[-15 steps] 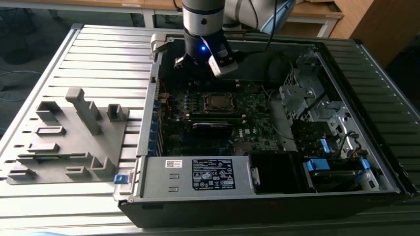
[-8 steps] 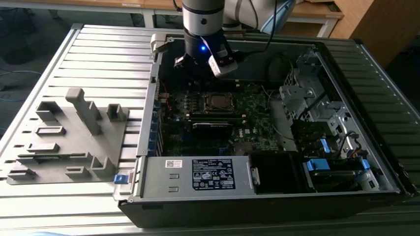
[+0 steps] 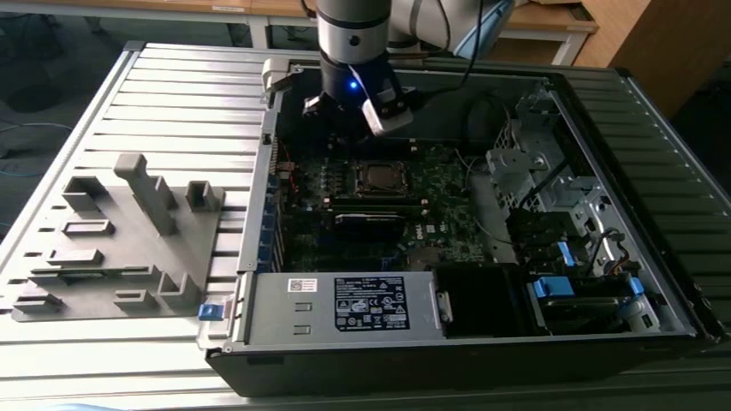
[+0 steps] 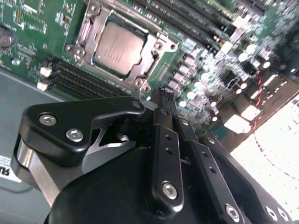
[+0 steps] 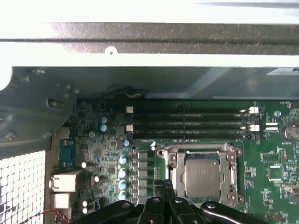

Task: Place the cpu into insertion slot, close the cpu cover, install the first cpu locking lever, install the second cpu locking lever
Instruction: 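Install the first cpu locking lever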

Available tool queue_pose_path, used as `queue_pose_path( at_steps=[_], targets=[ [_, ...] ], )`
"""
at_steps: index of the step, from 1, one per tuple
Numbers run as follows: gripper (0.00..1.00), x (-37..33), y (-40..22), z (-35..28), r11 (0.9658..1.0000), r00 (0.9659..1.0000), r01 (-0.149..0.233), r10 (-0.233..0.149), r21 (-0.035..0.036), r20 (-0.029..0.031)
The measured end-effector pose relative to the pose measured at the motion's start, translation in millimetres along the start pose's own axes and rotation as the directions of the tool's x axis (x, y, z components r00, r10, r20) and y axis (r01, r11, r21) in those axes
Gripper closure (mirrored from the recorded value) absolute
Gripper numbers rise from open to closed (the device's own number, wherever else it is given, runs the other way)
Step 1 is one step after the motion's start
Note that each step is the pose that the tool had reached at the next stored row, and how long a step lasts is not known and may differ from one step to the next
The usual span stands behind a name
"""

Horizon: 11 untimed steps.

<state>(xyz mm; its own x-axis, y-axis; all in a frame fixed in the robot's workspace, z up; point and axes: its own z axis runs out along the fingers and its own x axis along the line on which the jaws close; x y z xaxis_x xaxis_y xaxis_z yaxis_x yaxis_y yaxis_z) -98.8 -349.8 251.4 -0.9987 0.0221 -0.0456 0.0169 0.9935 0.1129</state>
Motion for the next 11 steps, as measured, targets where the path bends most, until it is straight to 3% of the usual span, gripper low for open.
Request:
queue_pose_path(
  at_steps=[1,3,11],
  targets=[
    [0.89,0.7,-0.5,-0.1,1.0,1.0,0.0,0.0,-0.0061,0.0001],
    [0.89,2.5,-1.6,-0.2,0.9999,1.0,0.0,0.0,-0.0118,0.0007],
    [0.89,9.2,-5.4,-0.9,0.9999,1.0,0.0,0.0,-0.0136,0.0021]
  ],
)
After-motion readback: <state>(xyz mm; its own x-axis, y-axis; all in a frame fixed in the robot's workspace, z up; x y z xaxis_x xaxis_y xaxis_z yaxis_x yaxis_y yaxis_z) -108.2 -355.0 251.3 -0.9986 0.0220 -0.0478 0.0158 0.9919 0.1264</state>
